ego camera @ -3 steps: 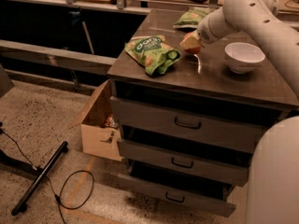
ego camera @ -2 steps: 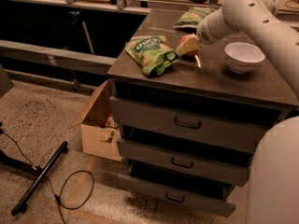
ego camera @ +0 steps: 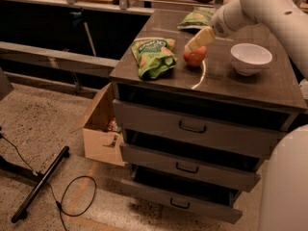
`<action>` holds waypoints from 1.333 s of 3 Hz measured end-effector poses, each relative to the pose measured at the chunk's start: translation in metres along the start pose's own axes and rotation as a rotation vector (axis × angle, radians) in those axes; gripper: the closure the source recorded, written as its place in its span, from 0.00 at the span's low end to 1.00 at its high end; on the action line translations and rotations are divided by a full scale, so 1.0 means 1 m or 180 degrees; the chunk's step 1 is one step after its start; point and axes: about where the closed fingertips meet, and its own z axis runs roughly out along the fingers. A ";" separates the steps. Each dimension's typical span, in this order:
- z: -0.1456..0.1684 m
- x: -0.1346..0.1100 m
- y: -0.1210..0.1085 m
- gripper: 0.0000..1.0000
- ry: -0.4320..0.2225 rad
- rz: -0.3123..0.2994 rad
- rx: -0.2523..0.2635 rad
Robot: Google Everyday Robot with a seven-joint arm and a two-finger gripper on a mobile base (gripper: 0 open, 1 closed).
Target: Pick apple from white bowl and place on counter
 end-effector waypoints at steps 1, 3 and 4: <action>-0.048 -0.018 -0.032 0.00 -0.0126 0.0043 0.0229; -0.144 -0.023 -0.084 0.00 -0.0166 0.0013 0.0652; -0.144 -0.023 -0.084 0.00 -0.0166 0.0013 0.0651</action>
Offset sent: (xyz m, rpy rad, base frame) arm -0.0483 -0.1012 0.1530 -0.0193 -0.1873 -0.1579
